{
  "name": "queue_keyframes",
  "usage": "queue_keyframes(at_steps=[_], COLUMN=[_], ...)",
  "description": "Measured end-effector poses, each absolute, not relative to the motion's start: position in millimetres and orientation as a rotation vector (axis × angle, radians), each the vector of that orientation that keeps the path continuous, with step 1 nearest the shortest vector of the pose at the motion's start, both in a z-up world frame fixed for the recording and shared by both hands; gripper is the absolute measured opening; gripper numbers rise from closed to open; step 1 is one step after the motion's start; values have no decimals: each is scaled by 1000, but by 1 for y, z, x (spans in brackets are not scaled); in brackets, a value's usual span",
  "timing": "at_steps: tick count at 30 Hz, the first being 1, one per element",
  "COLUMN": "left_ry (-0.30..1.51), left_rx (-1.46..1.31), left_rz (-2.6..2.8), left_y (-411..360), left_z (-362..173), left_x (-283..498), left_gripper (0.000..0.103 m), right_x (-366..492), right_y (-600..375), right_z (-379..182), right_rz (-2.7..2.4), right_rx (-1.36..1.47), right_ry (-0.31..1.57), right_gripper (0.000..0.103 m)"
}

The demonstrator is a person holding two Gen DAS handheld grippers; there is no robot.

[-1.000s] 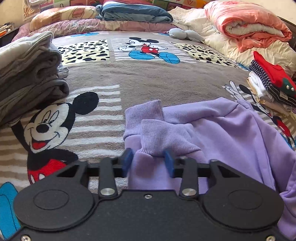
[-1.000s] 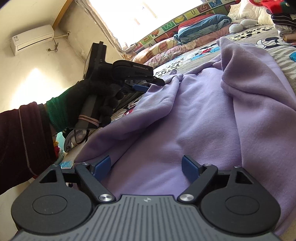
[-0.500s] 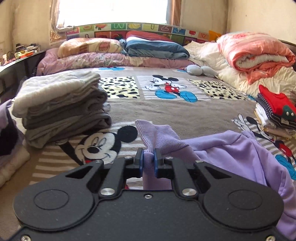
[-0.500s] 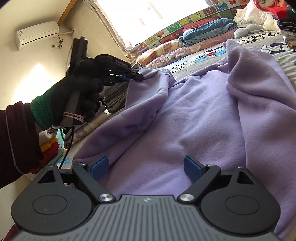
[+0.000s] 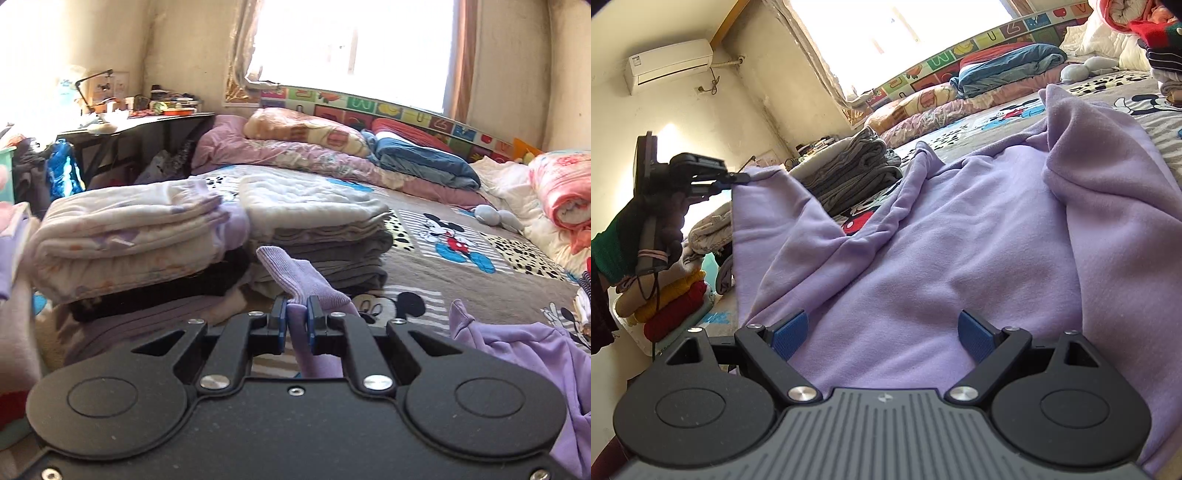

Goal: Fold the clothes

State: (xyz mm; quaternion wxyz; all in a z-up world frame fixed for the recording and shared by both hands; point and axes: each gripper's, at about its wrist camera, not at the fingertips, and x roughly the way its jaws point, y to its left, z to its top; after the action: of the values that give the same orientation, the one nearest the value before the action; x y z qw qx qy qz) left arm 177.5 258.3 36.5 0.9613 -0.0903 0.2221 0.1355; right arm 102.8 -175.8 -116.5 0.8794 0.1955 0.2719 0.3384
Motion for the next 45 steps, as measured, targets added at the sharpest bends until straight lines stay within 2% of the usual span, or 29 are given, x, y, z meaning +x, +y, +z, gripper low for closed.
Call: queue_keyframes(at_steps=[12, 19, 23, 25, 27, 29, 34, 38, 42, 45], left_ry=[471, 449, 497, 522, 546, 568, 468, 494, 542, 666], left_rx=[-332, -383, -357, -352, -347, -340, -284, -262, -112, -108], left_rz=[401, 413, 464, 502, 539, 577, 463, 233, 88, 179], left_y=[325, 333, 338, 338, 337, 337, 294, 239, 181, 193], left_z=[-33, -45, -63, -68, -74, -79, -54, -57, -77, -99], left_x=[92, 90, 94, 95, 96, 96, 81, 90, 116, 151], left_gripper=[8, 8, 9, 13, 23, 41, 41, 41, 41, 45], right_x=[102, 100, 100, 99, 99, 98, 98, 96, 91, 86], right_y=[-173, -173, -173, -173, -173, -174, -173, -170, -166, -160], right_z=[-116, -116, -116, -116, -116, -116, -116, -115, -113, -112], right_rz=[705, 708, 709, 710, 710, 711, 710, 706, 695, 690], right_rx=[381, 373, 371, 371, 370, 369, 363, 346, 302, 246], right_ry=[555, 550, 548, 548, 547, 547, 547, 543, 535, 528], right_gripper=[88, 88, 88, 88, 88, 88, 89, 89, 89, 89])
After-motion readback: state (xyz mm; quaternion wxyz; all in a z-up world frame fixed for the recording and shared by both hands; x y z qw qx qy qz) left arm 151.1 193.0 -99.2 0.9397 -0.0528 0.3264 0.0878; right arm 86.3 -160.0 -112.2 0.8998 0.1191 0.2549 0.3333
